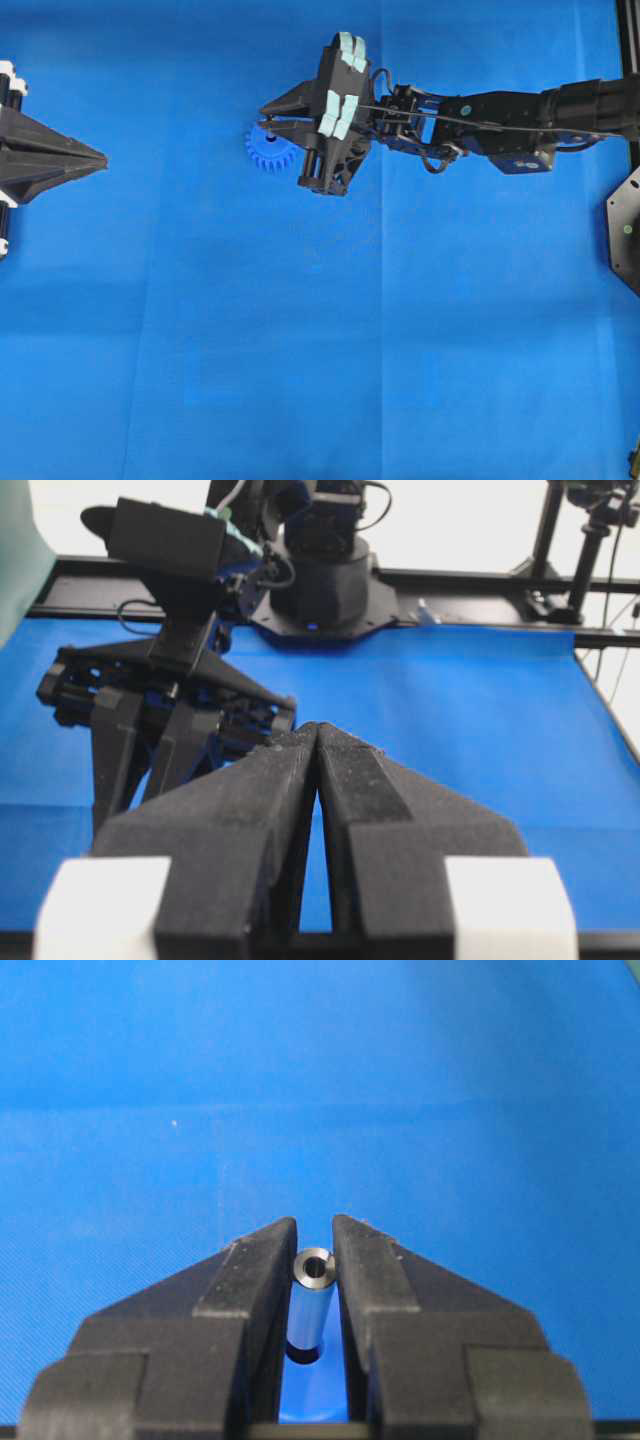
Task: Insert the shaft placed at a random location into the center hole of the small gear at another random location.
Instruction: 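Lower the shaft into the gear's center hole with the right gripper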
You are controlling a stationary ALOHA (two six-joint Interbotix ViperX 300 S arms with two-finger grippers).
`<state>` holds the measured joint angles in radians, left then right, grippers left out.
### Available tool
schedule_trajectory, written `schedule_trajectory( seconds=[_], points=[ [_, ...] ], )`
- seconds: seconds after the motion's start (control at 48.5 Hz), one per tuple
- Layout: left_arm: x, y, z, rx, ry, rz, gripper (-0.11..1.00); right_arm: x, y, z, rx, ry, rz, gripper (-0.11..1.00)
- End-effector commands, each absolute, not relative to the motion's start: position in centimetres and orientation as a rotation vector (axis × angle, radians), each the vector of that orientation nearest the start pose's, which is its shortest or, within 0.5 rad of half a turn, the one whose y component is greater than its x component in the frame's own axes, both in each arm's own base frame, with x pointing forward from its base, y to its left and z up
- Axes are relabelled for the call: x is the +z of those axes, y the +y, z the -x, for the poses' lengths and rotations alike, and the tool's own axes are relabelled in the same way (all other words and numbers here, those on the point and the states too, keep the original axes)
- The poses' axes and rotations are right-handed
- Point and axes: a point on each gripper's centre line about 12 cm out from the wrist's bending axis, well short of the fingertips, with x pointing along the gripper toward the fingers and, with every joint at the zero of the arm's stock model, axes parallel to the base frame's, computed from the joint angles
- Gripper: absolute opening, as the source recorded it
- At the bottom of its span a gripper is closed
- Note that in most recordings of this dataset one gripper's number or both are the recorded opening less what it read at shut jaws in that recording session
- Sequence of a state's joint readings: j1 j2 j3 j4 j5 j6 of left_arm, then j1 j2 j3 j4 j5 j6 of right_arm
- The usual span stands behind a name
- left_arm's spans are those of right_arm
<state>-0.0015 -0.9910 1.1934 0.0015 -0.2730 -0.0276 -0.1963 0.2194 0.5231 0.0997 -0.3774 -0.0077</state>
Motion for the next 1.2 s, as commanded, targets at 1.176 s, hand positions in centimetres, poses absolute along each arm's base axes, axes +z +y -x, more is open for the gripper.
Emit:
schedule_trajectory(
  seconds=[1.176],
  points=[
    [28.7, -0.1, -19.4, -0.004, -0.067, 0.028, 0.00, 13.4, -9.7, -45.5, -0.256, 0.401, -0.125, 0.03]
  ],
)
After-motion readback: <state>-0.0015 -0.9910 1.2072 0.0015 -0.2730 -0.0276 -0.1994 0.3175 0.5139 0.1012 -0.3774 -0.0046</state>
